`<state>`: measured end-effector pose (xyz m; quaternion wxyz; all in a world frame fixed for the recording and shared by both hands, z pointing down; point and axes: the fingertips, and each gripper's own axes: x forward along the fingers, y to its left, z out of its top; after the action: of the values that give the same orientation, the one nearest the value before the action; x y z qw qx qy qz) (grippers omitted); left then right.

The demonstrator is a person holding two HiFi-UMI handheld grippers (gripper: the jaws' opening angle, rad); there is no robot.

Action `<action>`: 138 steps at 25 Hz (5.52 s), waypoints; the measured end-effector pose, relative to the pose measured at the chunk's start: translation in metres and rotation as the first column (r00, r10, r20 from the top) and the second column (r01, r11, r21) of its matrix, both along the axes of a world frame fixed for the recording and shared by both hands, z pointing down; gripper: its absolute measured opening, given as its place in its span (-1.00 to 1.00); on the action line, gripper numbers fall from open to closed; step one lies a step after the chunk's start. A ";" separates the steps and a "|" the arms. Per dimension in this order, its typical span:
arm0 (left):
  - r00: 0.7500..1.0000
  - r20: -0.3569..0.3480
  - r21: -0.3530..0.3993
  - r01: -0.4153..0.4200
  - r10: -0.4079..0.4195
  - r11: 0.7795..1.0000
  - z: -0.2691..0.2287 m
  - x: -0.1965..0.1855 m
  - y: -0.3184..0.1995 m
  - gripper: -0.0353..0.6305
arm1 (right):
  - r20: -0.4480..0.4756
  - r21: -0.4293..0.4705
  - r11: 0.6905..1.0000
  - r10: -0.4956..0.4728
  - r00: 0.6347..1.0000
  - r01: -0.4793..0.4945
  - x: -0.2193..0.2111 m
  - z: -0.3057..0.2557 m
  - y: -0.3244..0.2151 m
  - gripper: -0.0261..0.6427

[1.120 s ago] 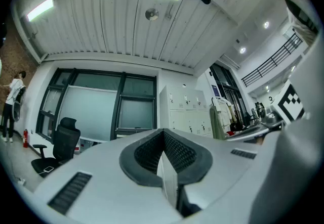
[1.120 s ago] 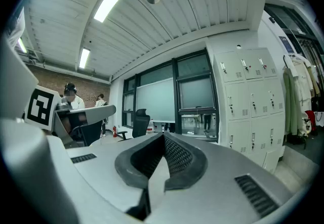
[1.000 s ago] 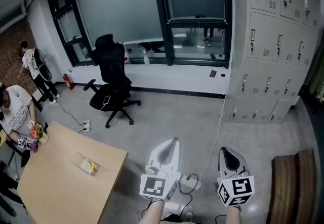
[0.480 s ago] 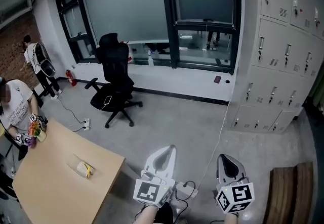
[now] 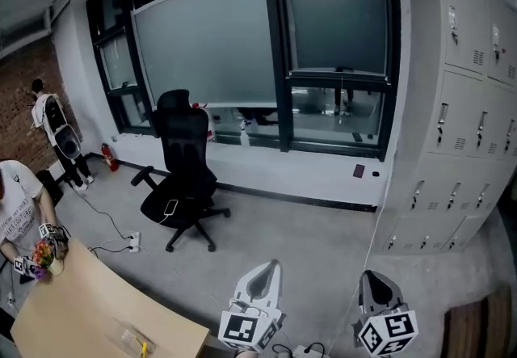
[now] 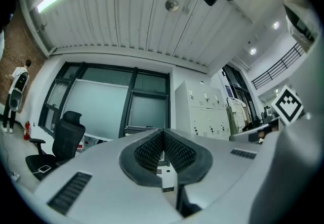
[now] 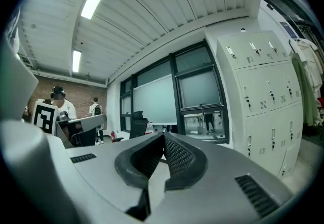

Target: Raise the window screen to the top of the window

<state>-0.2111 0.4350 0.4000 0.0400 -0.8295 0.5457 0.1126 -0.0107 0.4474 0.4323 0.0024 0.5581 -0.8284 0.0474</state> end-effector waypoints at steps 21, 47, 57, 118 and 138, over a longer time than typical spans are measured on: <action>0.999 0.015 0.023 -0.036 0.036 0.999 -0.005 0.024 -0.452 -0.88 | -0.014 -0.011 0.995 0.103 0.995 -0.103 0.064 0.002 -0.430 -0.91; 0.989 0.115 0.062 -0.099 0.091 0.993 -0.039 0.166 -1.041 -0.88 | -0.091 0.109 0.984 0.150 0.985 -0.140 0.183 -0.046 -1.001 -0.90; 0.646 0.763 0.084 -0.137 0.025 0.987 -0.034 0.243 -1.276 -0.74 | -0.676 0.134 0.988 0.034 0.736 0.078 0.222 -0.078 -1.237 -0.71; -0.030 0.995 0.090 -0.120 -0.095 0.989 -0.283 0.193 -1.415 -0.84 | -0.985 0.171 0.976 0.173 0.000 0.136 0.244 -0.326 -1.376 -0.87; 0.034 0.843 0.533 0.095 -0.538 0.841 -0.669 0.187 -1.422 -0.85 | -0.748 0.663 0.748 0.660 -0.069 -0.023 0.235 -0.715 -1.379 -0.87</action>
<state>-0.0239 -0.9872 -0.2691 0.5517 -0.5238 0.5238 -0.3834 0.2241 -0.9313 -0.2832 0.4222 0.6113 -0.3917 -0.5428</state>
